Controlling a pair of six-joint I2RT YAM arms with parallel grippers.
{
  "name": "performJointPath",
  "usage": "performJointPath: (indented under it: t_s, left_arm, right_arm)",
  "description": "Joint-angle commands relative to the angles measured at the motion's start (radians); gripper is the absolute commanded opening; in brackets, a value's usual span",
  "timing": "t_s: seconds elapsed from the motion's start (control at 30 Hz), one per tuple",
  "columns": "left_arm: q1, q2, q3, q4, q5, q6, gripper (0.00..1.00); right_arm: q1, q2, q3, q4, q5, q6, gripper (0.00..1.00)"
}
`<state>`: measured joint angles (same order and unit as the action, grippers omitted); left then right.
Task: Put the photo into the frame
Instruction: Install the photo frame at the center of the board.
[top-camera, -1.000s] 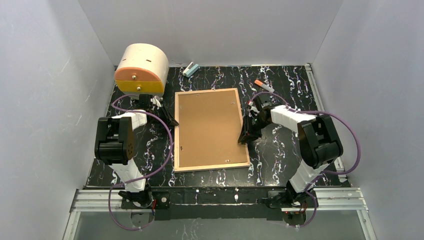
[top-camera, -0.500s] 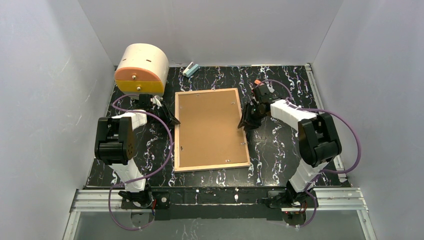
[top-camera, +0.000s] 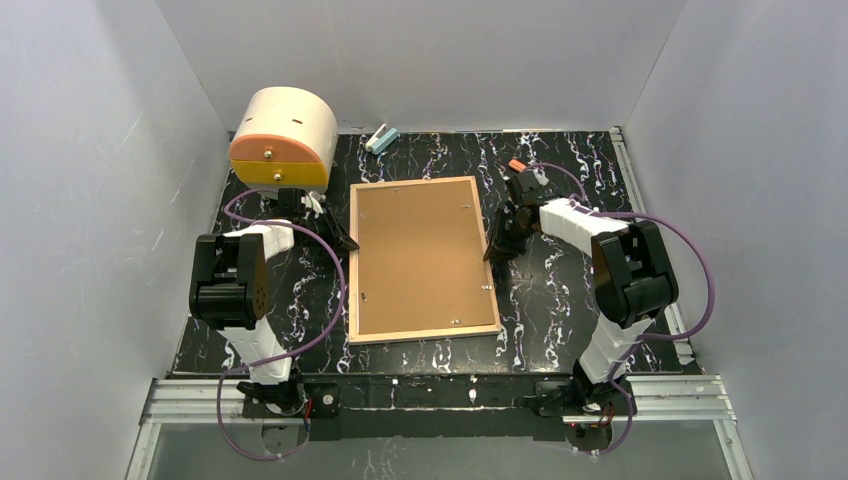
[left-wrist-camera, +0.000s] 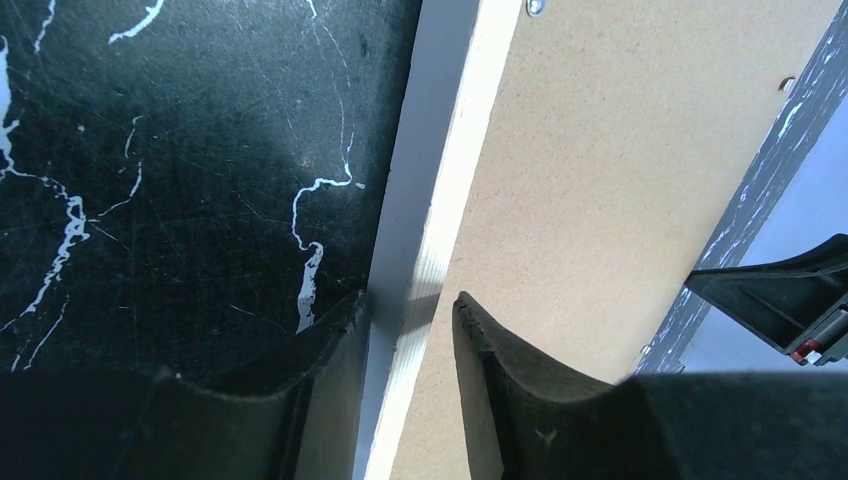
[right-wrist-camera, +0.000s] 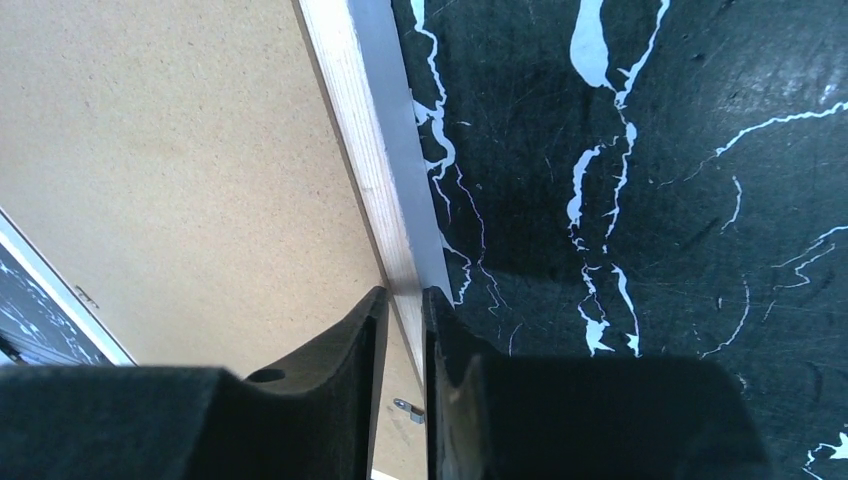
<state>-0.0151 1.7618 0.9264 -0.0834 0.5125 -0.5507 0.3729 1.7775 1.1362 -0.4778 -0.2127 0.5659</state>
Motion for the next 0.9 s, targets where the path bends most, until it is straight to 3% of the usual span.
performJointPath:
  t_s: [0.0,0.23,0.47,0.77,0.87]
  left_arm:
    - [-0.013,0.031,-0.031,-0.036,0.014,0.004,0.33]
    - [-0.012,0.028,-0.043,-0.022,0.018,-0.011,0.32]
    - [-0.012,0.012,-0.042,-0.028,-0.021,-0.009,0.32]
    - [-0.012,0.014,-0.037,-0.036,-0.025,-0.003,0.33]
    - [-0.012,0.014,-0.040,-0.038,-0.019,-0.002,0.33]
  right_arm:
    - [0.012,0.028,-0.010,0.028,-0.083,-0.004,0.24]
    - [0.012,0.015,-0.007,0.036,-0.140,-0.030,0.20]
    - [0.015,-0.033,0.006,0.022,-0.074,-0.029,0.39]
    - [0.015,-0.018,-0.016,0.035,-0.092,-0.021,0.36]
    - [0.015,-0.020,-0.029,0.042,-0.103,-0.017,0.28]
